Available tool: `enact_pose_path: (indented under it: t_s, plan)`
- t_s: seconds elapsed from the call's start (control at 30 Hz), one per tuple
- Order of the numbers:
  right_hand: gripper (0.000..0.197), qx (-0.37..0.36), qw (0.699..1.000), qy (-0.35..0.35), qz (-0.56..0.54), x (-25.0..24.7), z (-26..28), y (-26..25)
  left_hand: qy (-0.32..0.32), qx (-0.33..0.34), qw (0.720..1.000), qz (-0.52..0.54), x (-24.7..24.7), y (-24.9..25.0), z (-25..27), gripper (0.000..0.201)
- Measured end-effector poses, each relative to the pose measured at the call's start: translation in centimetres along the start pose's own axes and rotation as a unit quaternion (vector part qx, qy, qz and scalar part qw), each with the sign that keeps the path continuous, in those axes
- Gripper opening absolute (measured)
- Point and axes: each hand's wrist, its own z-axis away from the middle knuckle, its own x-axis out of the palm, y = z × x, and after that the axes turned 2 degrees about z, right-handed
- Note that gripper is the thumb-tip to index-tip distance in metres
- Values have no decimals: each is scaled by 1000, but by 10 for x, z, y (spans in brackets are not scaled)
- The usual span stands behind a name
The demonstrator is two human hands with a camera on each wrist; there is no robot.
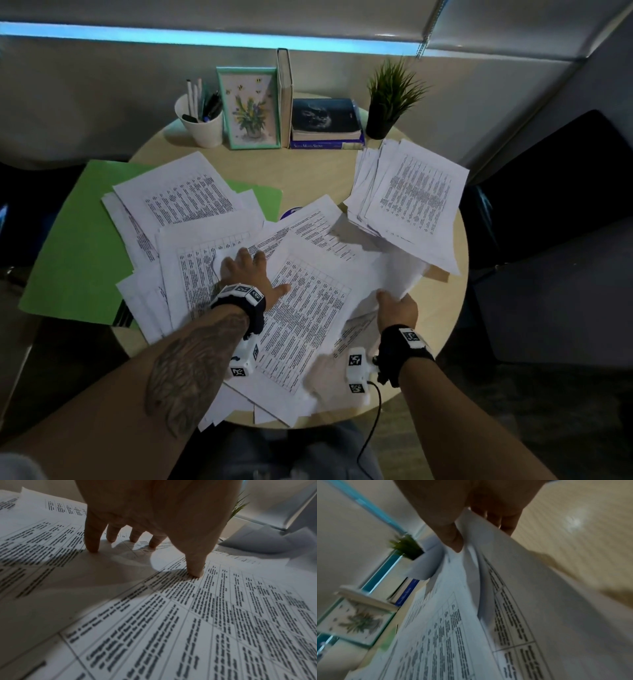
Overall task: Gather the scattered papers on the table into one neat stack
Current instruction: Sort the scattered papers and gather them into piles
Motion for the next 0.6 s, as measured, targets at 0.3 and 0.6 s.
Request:
enact_pose_path:
  t_s: [0.3, 0.6]
  plan:
    - [59, -110, 967, 28, 226, 11, 16, 7, 16, 2, 1000, -8, 5, -1, 0, 105]
    - [83, 34, 996, -40, 74, 43, 28, -8, 48, 48, 998, -20, 2, -1, 2, 91]
